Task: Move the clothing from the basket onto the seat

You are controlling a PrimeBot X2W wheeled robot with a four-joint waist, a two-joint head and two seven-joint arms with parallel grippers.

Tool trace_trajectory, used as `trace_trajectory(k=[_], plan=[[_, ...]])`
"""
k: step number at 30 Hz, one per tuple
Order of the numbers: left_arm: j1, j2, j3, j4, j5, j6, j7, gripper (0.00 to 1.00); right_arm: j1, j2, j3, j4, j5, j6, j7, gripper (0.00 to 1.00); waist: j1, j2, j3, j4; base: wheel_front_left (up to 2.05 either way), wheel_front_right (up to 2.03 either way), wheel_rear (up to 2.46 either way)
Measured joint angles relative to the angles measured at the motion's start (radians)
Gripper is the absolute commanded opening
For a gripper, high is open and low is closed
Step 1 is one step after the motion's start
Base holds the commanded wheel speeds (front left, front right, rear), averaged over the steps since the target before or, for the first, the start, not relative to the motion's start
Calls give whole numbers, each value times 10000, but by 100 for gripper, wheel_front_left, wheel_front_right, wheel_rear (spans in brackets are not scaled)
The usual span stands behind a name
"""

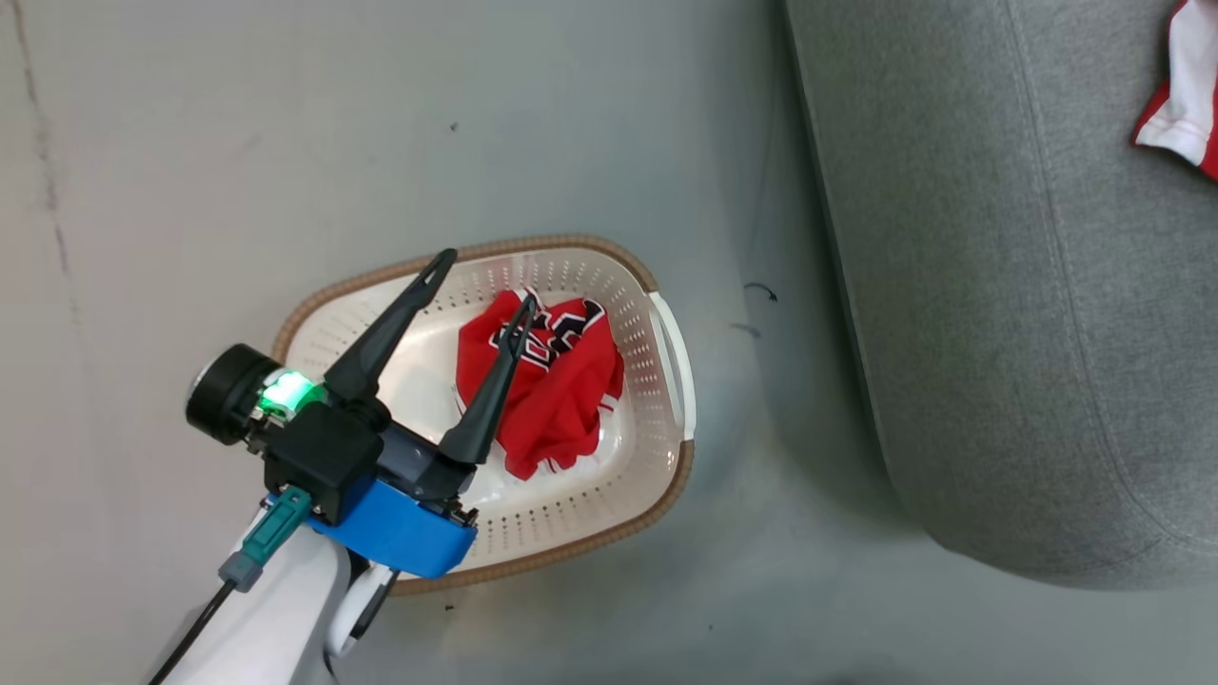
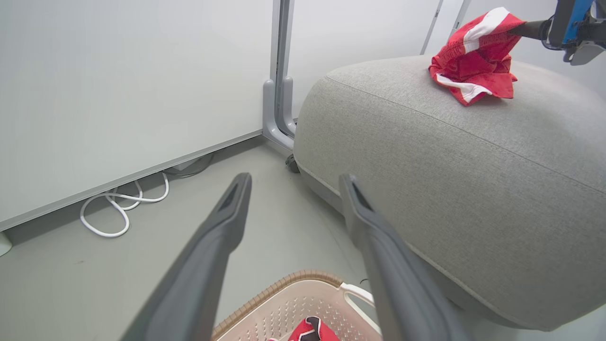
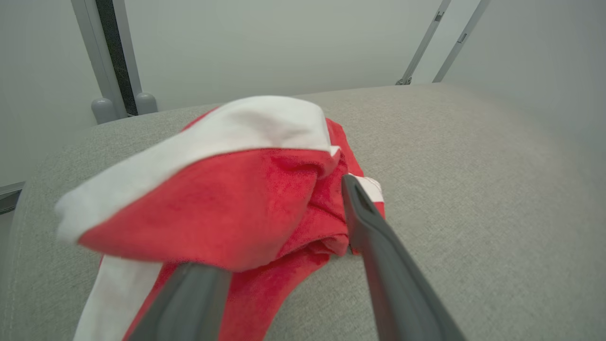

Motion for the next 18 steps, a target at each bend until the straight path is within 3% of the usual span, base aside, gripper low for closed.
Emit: trace_trajectory(k=[10, 18], plan=[[538, -805, 142, 564, -405, -4, -12, 100, 1429, 286, 171, 17, 282, 0, -612, 100, -1, 0, -1495, 418, 0, 0, 0], [1263, -1319, 654, 1118, -675, -8, -13, 100, 3545, 1055, 807, -1317, 838, -2, -915, 100, -4, 0, -2953, 801, 0, 0, 0]])
